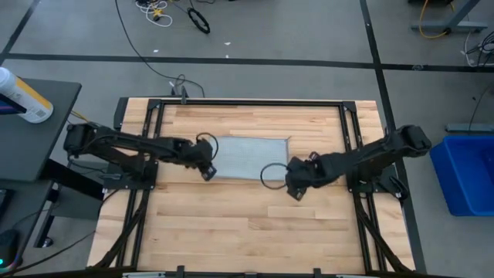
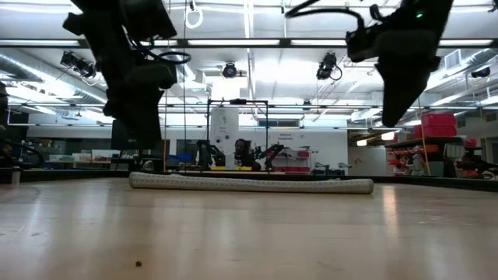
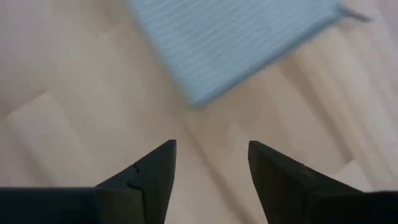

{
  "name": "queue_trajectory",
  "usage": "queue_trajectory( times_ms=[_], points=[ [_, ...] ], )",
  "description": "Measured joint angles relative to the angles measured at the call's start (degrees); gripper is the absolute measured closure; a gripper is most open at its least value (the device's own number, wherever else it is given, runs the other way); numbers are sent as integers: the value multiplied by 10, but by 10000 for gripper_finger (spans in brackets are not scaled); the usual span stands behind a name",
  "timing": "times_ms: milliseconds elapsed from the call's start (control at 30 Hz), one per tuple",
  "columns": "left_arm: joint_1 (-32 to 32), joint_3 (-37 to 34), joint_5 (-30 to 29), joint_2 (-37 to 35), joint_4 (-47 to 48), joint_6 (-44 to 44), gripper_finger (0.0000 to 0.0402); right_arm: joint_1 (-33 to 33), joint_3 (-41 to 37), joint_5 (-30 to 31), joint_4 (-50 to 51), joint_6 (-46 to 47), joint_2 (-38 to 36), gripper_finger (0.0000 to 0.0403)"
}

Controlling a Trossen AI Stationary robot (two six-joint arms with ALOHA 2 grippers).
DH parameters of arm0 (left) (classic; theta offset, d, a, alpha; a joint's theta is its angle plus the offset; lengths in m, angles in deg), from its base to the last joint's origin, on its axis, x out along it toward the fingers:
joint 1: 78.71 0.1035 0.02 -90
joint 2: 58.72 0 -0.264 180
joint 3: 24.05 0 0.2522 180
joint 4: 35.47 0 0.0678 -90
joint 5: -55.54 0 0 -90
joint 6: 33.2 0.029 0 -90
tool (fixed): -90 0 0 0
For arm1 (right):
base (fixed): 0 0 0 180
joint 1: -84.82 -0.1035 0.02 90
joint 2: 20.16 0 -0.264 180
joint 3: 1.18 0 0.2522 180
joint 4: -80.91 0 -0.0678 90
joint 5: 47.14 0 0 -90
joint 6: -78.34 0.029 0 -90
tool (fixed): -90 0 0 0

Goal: Fold microfiber towels
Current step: Fold the gray towel

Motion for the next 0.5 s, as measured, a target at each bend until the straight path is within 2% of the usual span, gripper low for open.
queue_trajectory(
  times_ms=[233, 400, 500],
  points=[
    [-63, 0, 21, 1, -10, 46, 216, -37, 0, -9, -26, -34, 11, 207],
    [-76, -39, 83, 14, -44, 38, 184, -35, 0, -61, -81, -82, 25, 192],
    [-82, -58, 89, 16, -45, 30, 171, -35, 0, -74, -110, -99, 39, 186]
  ],
)
